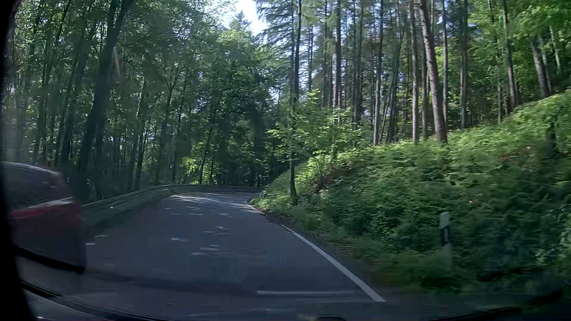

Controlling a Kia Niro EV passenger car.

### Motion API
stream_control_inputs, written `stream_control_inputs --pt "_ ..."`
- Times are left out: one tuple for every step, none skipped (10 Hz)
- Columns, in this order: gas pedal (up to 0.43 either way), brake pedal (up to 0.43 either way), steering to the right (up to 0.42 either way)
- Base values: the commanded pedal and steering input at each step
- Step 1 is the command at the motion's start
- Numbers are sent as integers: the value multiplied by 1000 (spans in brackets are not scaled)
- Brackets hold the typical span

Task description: Follow the waypoints while adhering to traffic rules and regulations

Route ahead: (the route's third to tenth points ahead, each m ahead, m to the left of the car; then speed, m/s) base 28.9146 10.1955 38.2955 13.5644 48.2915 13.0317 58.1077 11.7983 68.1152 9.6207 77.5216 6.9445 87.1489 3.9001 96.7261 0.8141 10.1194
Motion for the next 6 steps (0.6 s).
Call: stream_control_inputs --pt "311 0 -173" --pt "311 0 -165" --pt "311 0 -151" --pt "311 0 -131" --pt "311 0 -117" --pt "311 0 -95"
